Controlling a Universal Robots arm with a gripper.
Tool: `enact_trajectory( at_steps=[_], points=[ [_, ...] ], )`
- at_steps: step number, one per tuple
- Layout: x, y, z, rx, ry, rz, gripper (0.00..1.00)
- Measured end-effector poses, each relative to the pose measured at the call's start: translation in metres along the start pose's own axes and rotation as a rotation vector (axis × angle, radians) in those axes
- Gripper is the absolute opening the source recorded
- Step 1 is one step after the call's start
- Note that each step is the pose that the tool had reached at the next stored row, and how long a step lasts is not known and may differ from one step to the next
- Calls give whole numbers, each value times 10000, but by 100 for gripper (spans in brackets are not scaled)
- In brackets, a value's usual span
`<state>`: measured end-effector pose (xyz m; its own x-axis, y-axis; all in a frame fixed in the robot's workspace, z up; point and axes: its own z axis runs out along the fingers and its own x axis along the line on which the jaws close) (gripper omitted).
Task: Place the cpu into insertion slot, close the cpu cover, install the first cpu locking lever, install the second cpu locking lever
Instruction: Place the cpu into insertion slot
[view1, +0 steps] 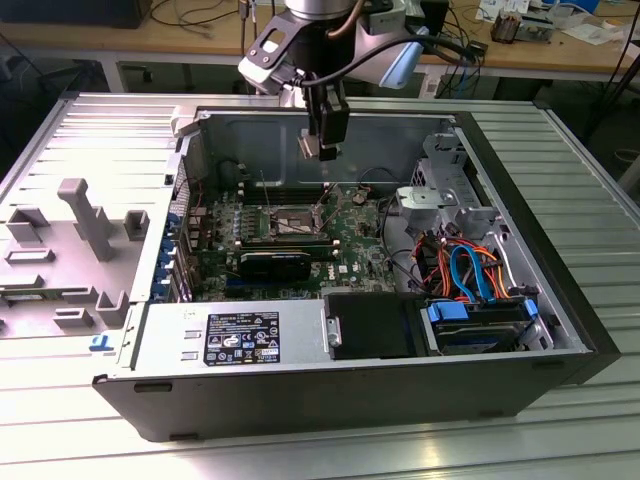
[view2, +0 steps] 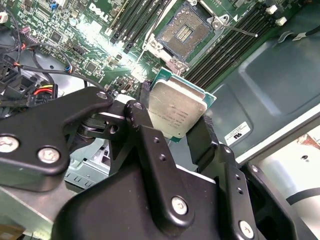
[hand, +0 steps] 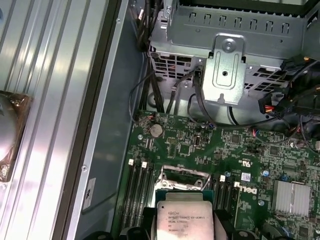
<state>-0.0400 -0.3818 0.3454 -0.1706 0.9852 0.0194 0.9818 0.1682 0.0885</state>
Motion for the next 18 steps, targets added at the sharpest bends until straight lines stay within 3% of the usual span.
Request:
enact_trajectory(
  at_steps=[5, 11, 18],
  points=[
    [0, -20, 14, 5, -6, 84, 54],
    [-2, -30, 98, -4, -95, 1082, 54],
    [3, -74, 200, -12, -138, 1571, 54]
  ],
)
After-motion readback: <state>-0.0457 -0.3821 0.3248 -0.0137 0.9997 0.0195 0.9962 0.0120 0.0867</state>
